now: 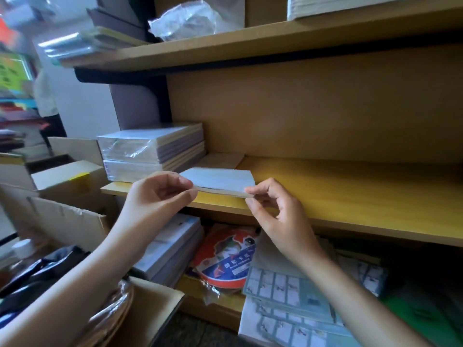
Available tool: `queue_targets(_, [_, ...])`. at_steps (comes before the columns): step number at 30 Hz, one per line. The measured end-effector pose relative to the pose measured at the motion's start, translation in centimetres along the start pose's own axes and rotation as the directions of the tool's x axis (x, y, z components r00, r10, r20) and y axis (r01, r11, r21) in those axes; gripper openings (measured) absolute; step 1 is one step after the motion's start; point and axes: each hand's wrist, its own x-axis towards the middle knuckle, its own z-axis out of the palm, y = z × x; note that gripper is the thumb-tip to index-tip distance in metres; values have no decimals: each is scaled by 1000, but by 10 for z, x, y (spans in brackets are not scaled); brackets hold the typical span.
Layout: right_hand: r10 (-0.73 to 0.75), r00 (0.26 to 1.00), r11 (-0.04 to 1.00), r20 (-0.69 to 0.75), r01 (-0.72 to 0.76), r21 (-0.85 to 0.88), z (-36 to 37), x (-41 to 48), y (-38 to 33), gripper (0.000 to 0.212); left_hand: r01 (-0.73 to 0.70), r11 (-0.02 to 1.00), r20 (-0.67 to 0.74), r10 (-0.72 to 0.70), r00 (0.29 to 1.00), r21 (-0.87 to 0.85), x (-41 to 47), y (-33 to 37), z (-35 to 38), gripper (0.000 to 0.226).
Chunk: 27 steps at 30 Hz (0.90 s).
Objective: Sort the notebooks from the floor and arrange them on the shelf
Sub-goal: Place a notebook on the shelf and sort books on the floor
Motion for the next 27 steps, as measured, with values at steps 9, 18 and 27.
queue_targets(9, [329, 884, 882, 332, -162, -442, 27, 48, 35, 29, -107, 873, 42, 99, 994, 477, 77, -66, 4, 20])
queue_targets(18, [206, 926, 749, 317, 60, -660, 32, 34, 39, 39, -132, 358, 153, -32, 988, 924, 64, -77, 34, 56])
queue_targets(27, [112, 988, 689, 106, 0, -724, 3, 23, 44, 19, -249, 455, 360, -174, 916, 855, 92, -80, 56, 47])
